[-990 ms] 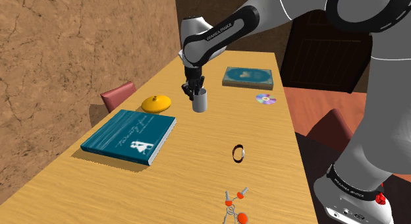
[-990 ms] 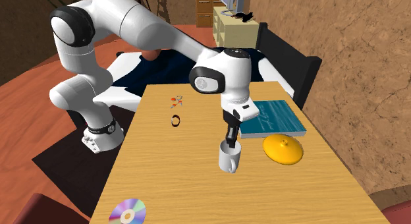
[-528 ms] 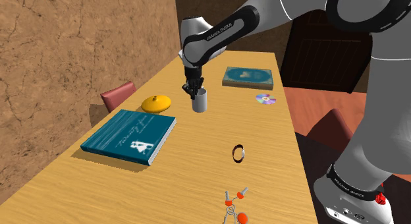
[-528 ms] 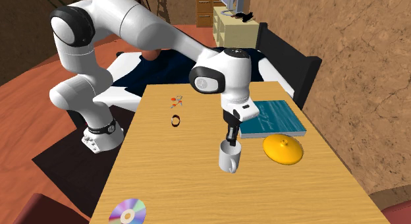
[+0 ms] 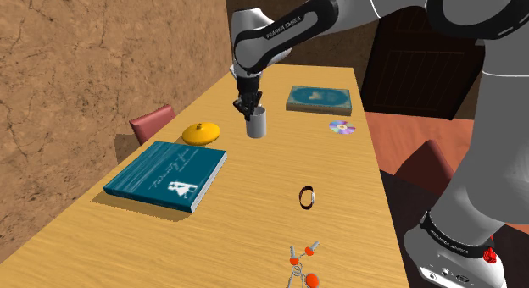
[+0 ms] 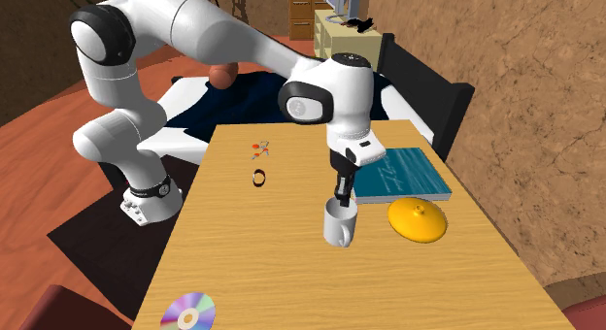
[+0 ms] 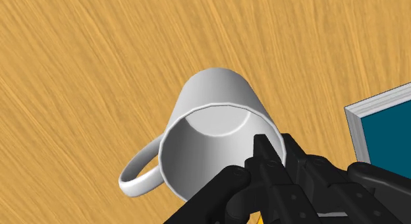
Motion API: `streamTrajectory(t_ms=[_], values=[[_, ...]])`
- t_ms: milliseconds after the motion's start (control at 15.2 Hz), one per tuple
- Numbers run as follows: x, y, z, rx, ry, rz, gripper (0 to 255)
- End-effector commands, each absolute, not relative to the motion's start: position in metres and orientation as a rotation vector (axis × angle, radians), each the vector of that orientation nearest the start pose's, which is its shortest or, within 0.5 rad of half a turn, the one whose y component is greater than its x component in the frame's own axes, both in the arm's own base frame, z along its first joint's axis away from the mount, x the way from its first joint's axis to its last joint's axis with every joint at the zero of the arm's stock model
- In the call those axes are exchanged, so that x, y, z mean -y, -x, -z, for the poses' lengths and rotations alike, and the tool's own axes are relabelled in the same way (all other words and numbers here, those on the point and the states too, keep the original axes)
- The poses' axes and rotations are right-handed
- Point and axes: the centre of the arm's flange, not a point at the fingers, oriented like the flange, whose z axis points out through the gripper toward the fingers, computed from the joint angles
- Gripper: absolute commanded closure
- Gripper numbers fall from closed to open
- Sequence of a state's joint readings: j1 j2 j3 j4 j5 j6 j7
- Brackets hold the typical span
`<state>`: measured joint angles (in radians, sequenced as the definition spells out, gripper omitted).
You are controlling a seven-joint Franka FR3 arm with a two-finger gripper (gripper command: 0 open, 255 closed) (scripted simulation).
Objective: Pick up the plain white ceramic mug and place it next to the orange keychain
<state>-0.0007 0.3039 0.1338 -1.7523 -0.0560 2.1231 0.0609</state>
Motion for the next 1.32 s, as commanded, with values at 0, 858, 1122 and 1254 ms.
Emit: streamTrajectory(t_ms=[0, 858, 1122, 1254], values=[[-0.076, -0.641, -0.414, 0.145, 3.138, 0.11, 255], [-0.076, -0.641, -0.483, 0.145, 3.138, 0.11, 255], [-0.076, -0.641, -0.504, 0.145, 3.138, 0.11, 255], [-0.076, -0.641, -0.515, 0.145, 3.138, 0.11, 255]])
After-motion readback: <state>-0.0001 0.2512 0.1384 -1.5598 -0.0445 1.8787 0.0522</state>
